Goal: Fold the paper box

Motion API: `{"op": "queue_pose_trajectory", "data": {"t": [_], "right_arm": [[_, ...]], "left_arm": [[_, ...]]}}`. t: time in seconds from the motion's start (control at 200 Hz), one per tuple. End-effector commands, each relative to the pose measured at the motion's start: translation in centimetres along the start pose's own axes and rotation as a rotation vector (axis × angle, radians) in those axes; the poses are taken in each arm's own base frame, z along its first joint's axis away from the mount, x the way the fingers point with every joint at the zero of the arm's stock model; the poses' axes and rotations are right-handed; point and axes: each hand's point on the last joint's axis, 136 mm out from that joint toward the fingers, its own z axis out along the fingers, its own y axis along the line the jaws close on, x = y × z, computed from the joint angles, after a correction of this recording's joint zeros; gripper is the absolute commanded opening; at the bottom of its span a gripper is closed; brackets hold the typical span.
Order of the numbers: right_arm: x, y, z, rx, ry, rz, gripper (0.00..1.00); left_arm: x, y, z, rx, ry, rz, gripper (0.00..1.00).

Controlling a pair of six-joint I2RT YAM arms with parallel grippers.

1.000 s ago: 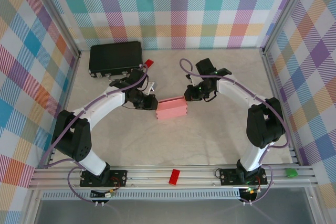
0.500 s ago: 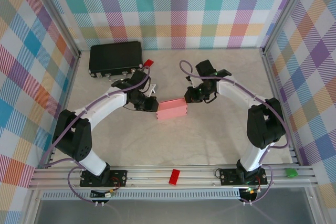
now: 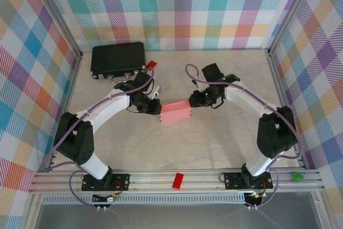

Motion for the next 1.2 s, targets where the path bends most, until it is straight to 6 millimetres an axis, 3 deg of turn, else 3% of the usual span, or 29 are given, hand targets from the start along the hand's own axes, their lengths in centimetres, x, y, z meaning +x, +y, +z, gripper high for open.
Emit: {"op": "queue_pose_trajectory", "data": {"t": [0.0, 0.22, 0.445, 0.735, 0.975, 1.195], "right_arm": [[-1.6, 1.4, -1.7, -0.043, -0.101, -0.026, 0.30], [-4.1, 2.1, -2.6, -0.081, -0.187, 0.022, 0.42], [-5.3, 1.2, -1.1, -0.044, -0.147, 0.093, 0.46], [-3.5, 0.7, 1.2, -0.056, -0.033, 0.106, 0.44], [-1.9, 0.0, 2.0, -0.040, 0.015, 0.107, 0.40], [-1.5, -0.4, 2.4, -0.032, 0.024, 0.122, 0.39]], "left_arm": [[2.0, 0.7, 0.7, -0.041, 0.086, 0.000, 0.16], [1.9, 0.5, 0.6, -0.039, 0.088, 0.008, 0.16], [1.8, 0.5, 0.5, -0.037, 0.086, 0.009, 0.16], [1.4, 0.2, 0.4, -0.027, 0.078, 0.012, 0.16], [1.2, -0.2, 0.0, -0.016, 0.069, 0.015, 0.17], [0.3, -1.3, -0.9, 0.023, 0.030, 0.024, 0.25]]}}
